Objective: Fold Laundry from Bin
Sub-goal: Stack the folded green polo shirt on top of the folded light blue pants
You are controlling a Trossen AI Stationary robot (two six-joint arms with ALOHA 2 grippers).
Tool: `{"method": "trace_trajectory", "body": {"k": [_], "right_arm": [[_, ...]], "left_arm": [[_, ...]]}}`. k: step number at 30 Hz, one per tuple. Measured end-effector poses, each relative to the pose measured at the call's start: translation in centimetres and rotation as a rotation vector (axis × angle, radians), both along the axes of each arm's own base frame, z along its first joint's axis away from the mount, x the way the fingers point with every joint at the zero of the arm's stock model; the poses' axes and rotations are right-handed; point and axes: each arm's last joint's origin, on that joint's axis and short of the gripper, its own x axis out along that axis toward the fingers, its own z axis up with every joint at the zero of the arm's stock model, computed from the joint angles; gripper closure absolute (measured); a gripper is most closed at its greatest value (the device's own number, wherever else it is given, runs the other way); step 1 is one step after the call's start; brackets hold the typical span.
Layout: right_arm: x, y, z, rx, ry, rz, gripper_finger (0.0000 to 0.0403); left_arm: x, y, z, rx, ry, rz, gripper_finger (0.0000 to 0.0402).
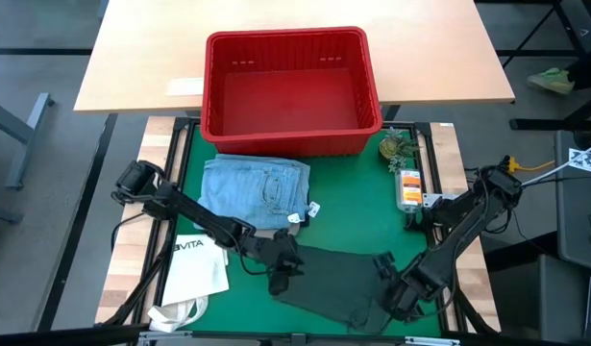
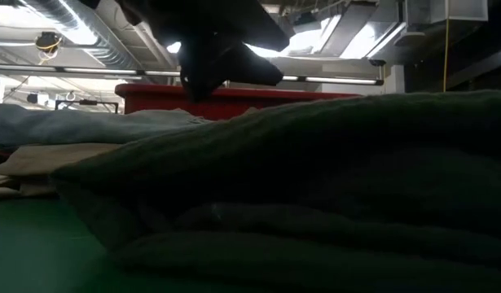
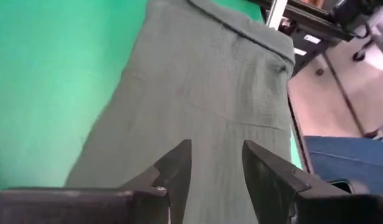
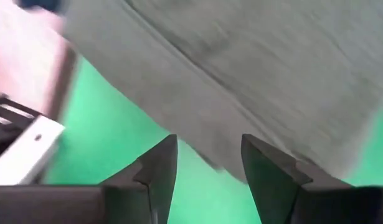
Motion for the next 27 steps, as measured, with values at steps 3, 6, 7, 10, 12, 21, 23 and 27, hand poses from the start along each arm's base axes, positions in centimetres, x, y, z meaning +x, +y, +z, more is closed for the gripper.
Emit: {"method": "trace_trajectory", "body": {"k": [3, 6, 7, 10, 12, 21, 23, 27], "right_arm": [[0.5, 0.6, 0.2, 0.084, -0.031, -0.03, 0.0224], [0.8, 1.0, 0.4, 0.152, -0.05, -0.027, 0.0224], [0.9, 1.1, 0.4, 0.162, -0.059, -0.027, 0.0224], [1.0, 1.2, 0.5, 0.172, -0.061, -0.031, 0.0224], [0.9, 1.1, 0.4, 0.178, -0.039, -0.083, 0.0224], [-0.7, 2.8, 0.3, 0.194, -0.013, -0.213, 0.0224], [-1.2, 3.2, 0.3, 0.175, -0.037, -0.233, 0.0224], [-2.0, 3.9, 0.3, 0.148, -0.088, -0.277, 0.0224]], "left_arm": [[0.0, 0.0, 0.0, -0.05, 0.017, 0.033, 0.0247], [0.0, 0.0, 0.0, -0.109, 0.032, 0.075, 0.0221], [0.0, 0.0, -0.1, -0.13, 0.038, 0.088, 0.0212], [-0.2, -0.1, -0.2, -0.234, 0.09, 0.106, 0.0189], [-0.4, -0.2, -0.5, -0.31, 0.166, 0.117, 0.0178], [-1.8, -0.4, -2.1, -0.45, 0.407, 0.337, 0.0175], [-2.0, -0.5, -2.6, -0.44, 0.43, 0.379, 0.0177], [-1.9, -0.4, -3.4, -0.443, 0.443, 0.434, 0.0177]]}}
